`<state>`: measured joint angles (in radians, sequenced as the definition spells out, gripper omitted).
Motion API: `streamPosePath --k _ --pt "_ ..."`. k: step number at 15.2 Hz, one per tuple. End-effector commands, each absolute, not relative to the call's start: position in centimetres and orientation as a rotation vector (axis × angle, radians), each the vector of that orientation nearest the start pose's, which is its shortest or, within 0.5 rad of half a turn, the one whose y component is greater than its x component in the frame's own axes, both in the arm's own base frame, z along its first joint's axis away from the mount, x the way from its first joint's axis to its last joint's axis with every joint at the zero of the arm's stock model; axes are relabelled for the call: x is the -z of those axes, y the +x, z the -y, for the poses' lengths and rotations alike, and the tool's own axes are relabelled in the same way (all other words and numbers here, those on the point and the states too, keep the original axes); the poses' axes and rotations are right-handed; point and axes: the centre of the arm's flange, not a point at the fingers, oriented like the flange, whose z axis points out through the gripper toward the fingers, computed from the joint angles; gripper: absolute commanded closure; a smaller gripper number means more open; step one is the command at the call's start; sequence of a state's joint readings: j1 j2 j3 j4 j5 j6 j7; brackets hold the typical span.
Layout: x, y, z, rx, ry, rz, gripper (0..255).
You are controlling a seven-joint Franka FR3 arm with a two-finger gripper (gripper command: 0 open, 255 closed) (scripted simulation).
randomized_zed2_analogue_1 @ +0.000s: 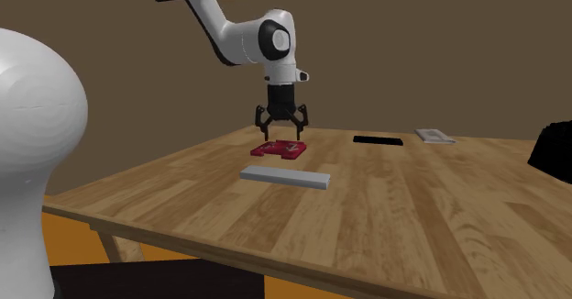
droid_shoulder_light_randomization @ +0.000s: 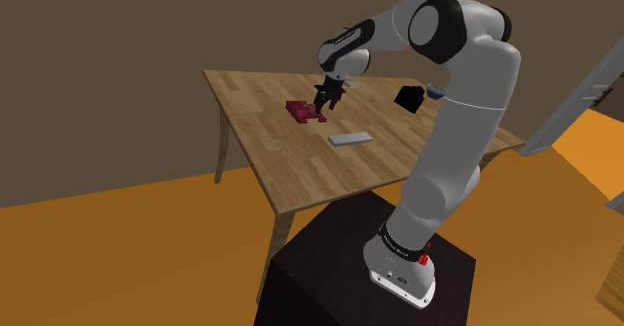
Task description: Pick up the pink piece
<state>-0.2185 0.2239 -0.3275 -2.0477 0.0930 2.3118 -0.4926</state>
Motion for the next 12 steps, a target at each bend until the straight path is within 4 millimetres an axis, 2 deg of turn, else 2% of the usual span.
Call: streamPosePath --k 1,8,10,11,12 --pt "-33.2 52.1 31.9 0.095 -3.161 -0.178 0" --pt "-29.5 52.1 31.9 0.095 -3.161 -0.178 0" --pt "-29.2 52.1 31.9 0.095 -3.161 -0.178 0" --pt "-29.3 52.2 31.8 0.095 -3.161 -0.178 255" --pt "-29.2 52.3 31.8 0.095 -3.161 -0.178 255"
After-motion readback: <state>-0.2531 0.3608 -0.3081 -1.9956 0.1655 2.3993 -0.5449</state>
